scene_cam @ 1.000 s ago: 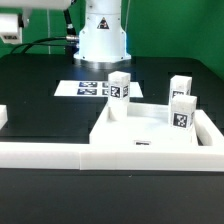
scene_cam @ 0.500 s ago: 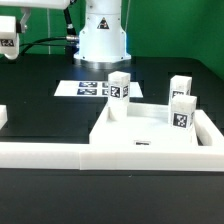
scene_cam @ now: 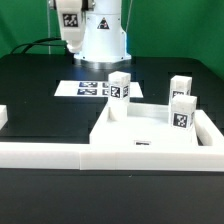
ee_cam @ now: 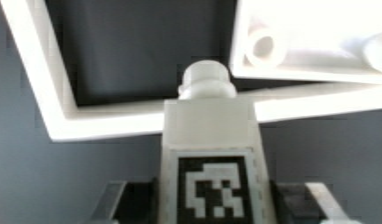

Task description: Assemble square table

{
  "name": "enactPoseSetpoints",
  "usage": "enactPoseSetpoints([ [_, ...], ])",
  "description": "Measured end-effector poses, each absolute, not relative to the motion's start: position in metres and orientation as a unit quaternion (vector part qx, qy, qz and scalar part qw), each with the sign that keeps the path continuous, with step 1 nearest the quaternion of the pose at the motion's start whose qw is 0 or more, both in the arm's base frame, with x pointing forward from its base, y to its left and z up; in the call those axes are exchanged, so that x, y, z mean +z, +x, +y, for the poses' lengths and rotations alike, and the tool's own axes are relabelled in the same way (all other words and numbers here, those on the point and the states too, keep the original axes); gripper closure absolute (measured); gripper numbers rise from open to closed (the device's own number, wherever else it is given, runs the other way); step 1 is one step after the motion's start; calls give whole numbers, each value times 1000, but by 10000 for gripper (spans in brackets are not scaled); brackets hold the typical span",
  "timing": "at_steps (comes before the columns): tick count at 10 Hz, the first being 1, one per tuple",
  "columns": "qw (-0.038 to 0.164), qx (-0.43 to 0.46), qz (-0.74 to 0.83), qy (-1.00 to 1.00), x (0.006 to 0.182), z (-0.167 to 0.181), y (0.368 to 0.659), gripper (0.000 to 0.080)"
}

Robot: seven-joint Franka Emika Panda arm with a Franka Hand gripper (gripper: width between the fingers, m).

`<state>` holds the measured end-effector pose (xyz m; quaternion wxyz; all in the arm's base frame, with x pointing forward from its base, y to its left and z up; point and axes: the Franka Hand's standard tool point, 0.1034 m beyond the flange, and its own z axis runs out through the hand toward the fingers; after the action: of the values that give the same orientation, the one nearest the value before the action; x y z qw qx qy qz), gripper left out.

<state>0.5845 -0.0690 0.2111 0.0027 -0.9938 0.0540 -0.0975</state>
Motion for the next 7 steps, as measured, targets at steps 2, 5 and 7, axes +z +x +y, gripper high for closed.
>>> enactPoseSetpoints([
  [2, -9, -149, 58, -987, 207, -74, 581, 509],
  [5, -7, -141, 57, -988, 205, -73, 580, 509],
  [7, 3, -148, 79, -986, 189, -41, 576, 509],
])
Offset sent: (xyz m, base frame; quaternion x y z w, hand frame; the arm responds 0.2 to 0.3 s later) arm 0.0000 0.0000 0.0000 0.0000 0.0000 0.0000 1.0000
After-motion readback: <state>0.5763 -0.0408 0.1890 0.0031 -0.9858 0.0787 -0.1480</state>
